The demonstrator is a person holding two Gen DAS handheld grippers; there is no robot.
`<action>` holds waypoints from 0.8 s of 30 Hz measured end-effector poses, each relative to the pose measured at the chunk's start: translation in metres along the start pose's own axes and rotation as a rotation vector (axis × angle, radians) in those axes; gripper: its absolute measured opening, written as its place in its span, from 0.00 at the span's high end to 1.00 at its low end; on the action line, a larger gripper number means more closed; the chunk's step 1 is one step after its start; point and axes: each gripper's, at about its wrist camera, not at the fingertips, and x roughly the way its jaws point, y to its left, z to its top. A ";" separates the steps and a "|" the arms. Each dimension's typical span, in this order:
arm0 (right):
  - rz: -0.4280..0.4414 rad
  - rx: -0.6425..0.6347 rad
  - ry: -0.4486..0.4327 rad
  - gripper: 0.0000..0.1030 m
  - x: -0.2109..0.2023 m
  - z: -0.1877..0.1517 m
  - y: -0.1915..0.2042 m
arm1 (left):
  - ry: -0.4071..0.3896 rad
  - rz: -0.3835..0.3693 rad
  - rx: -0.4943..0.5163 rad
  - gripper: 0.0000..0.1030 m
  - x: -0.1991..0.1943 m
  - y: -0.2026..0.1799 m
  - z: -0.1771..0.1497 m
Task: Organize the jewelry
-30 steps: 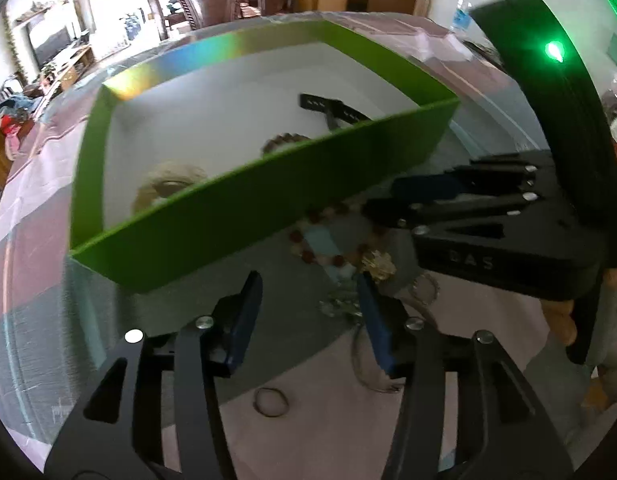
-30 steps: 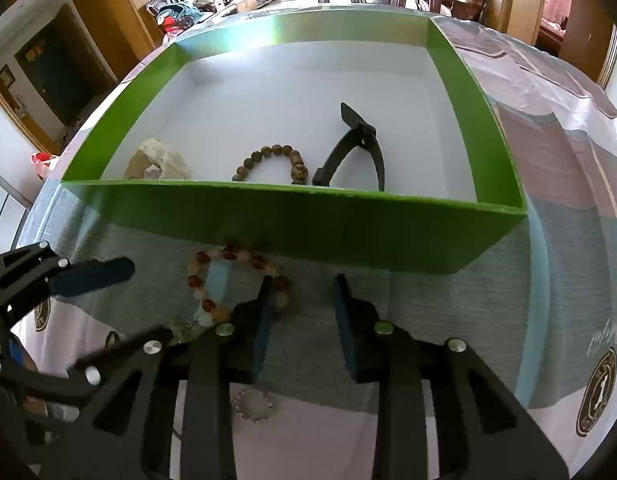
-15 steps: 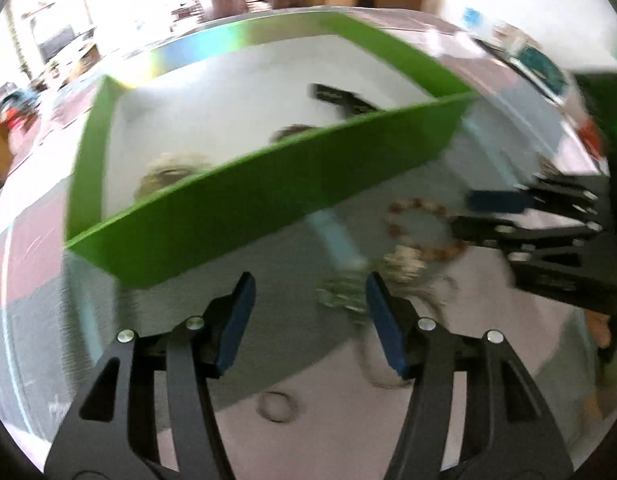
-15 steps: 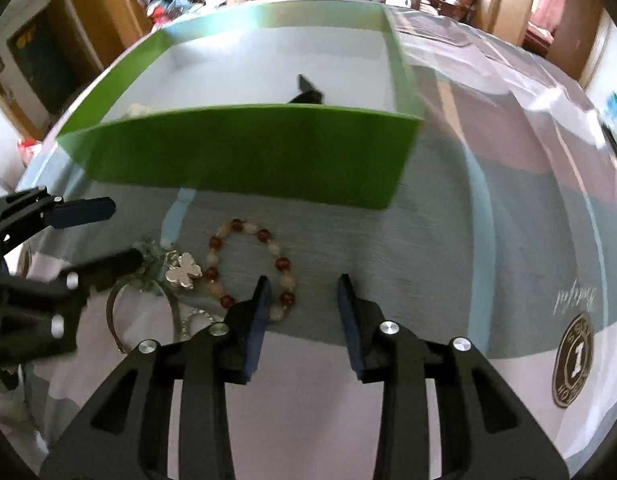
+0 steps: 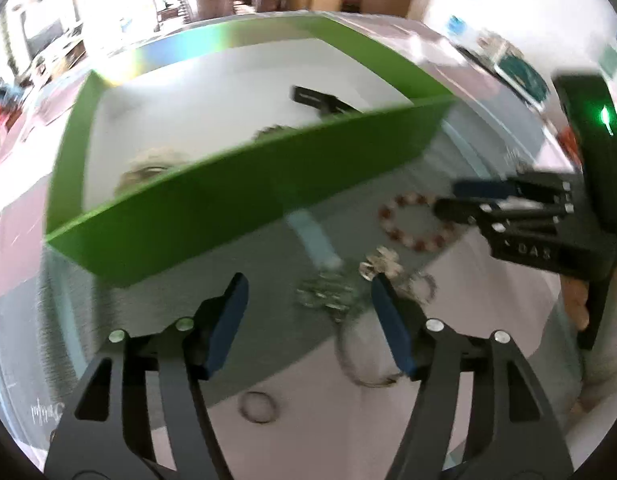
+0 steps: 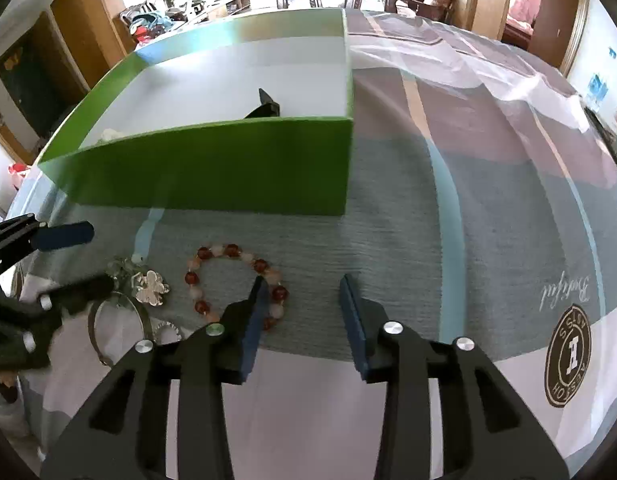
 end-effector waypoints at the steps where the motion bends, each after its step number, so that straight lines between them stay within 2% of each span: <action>1: -0.003 -0.007 -0.001 0.59 0.000 0.000 0.001 | 0.011 0.011 0.011 0.37 0.004 -0.003 -0.001; 4: -0.012 -0.019 -0.003 0.59 0.001 0.000 0.003 | 0.023 0.074 0.007 0.39 0.010 -0.002 -0.001; 8: -0.013 -0.024 -0.004 0.59 0.001 0.000 0.003 | 0.013 0.073 -0.077 0.49 0.004 0.019 -0.001; 12: -0.010 -0.029 -0.005 0.56 0.001 -0.001 0.003 | 0.005 0.071 -0.144 0.51 0.002 0.035 -0.001; 13: -0.009 -0.030 -0.005 0.54 0.001 -0.001 0.003 | 0.008 0.067 -0.133 0.50 0.002 0.035 -0.001; 15: -0.010 -0.033 -0.005 0.53 0.001 -0.001 0.004 | 0.018 0.064 -0.052 0.41 0.004 0.021 -0.004; 19: -0.012 -0.037 -0.005 0.51 0.001 -0.002 0.006 | 0.016 0.078 0.079 0.40 0.006 -0.008 -0.012; 22: -0.014 -0.040 -0.006 0.51 0.002 -0.002 0.006 | 0.016 0.051 0.096 0.45 0.003 -0.013 -0.015; 24: -0.017 -0.042 -0.007 0.51 0.002 -0.001 0.006 | 0.012 0.034 0.082 0.60 0.001 -0.011 -0.014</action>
